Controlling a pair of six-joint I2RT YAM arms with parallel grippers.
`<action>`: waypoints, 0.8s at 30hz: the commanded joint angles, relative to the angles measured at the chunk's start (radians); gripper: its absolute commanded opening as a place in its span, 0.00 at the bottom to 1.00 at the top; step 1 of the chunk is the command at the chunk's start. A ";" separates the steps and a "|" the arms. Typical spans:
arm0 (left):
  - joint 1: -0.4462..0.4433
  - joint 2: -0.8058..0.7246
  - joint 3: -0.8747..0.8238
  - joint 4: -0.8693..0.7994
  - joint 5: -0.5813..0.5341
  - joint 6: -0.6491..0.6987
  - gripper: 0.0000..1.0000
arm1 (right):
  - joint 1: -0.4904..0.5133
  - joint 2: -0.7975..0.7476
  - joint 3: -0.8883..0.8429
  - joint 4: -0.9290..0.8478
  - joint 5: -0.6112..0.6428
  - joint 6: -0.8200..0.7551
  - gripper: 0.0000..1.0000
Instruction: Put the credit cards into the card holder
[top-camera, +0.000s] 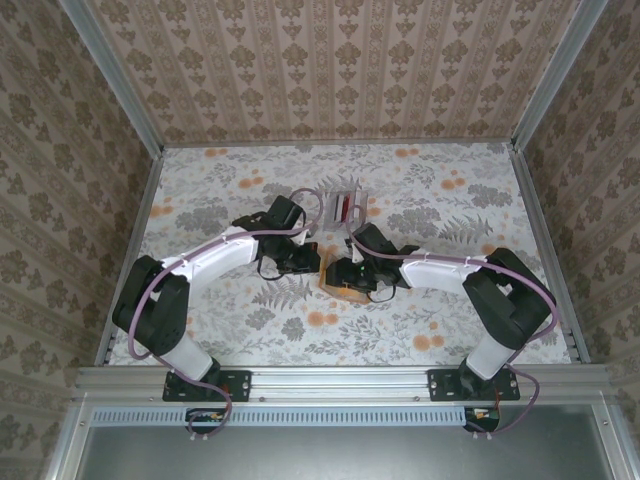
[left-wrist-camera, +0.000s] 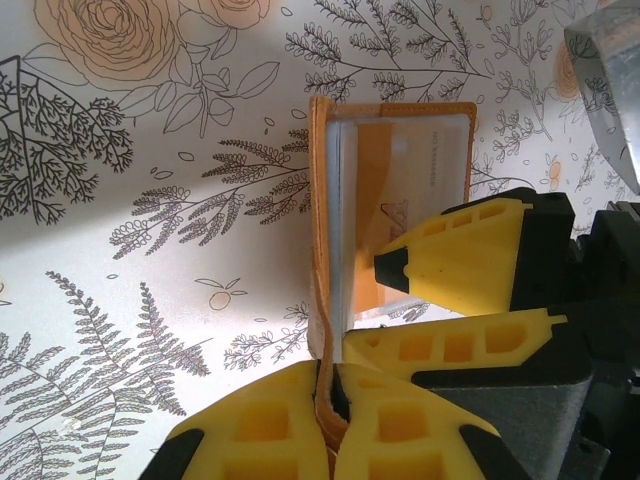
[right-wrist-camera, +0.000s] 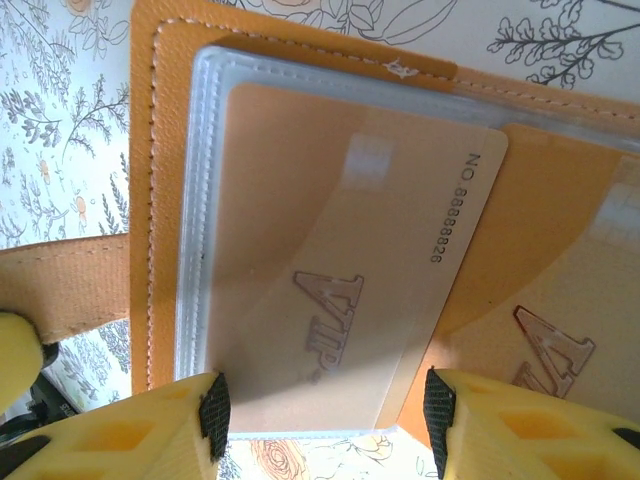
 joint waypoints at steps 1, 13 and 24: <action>-0.007 -0.034 0.026 0.007 0.019 -0.015 0.00 | 0.009 0.006 0.026 0.017 -0.026 0.010 0.57; -0.007 -0.035 0.022 0.011 0.018 -0.017 0.00 | 0.015 0.011 0.035 0.009 -0.018 0.010 0.61; -0.009 -0.037 0.015 0.021 0.018 -0.022 0.00 | 0.026 0.026 0.045 -0.008 0.005 0.007 0.65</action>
